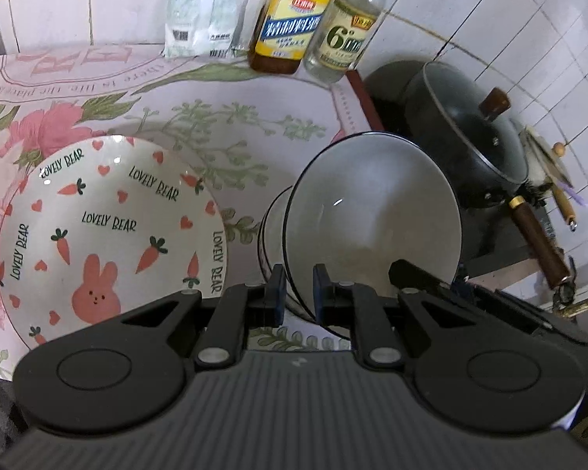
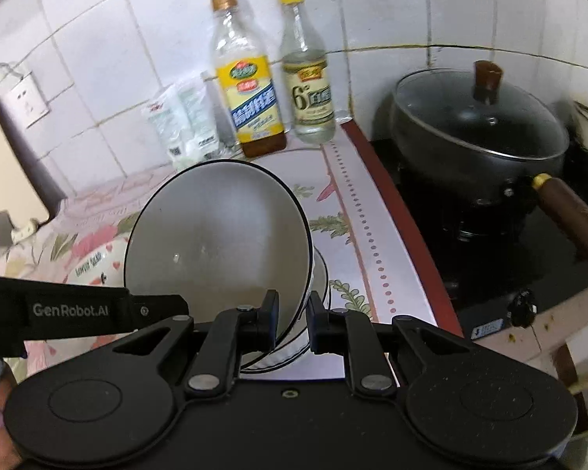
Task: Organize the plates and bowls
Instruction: 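Lift the white bowl with both grippers and carry it over the bowl stack, then lower the white bowl onto the bowl stack and open both grippers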
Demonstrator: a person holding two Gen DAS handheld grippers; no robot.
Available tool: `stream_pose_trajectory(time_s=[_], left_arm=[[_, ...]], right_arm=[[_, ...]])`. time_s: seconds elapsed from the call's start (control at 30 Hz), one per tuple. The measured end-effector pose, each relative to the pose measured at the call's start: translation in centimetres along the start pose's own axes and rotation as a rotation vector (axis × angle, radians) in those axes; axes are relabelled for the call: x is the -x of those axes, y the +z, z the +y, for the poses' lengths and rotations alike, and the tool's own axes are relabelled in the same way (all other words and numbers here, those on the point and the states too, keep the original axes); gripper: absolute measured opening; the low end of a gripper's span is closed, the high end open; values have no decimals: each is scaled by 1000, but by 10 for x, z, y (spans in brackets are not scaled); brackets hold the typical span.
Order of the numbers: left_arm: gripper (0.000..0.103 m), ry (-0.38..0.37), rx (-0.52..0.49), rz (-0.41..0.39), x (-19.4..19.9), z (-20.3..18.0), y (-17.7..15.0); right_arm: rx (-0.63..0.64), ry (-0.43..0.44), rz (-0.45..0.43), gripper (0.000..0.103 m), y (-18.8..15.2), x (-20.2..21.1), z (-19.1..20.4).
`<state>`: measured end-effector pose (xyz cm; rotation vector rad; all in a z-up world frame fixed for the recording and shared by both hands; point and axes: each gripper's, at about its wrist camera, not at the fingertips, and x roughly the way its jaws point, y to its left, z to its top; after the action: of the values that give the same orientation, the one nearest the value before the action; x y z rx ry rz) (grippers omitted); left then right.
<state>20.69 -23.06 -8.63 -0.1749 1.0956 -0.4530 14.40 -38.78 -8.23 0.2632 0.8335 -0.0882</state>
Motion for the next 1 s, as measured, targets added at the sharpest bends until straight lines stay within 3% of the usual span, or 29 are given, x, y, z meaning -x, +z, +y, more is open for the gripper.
stream_pose_trajectory(time_s=[0.5,0.7,1.0], left_arm=[[14,61,3,75,-22,-2,8],[19,54,14,42,-21,-1,10],[20,19,35,31,-16,3,4]], right_arm=[[250,-105,-28,22,-1,-23,25],[270,-184,-82,25,-4,-25,27],[215,-104,-116,28,-11,-17,16]])
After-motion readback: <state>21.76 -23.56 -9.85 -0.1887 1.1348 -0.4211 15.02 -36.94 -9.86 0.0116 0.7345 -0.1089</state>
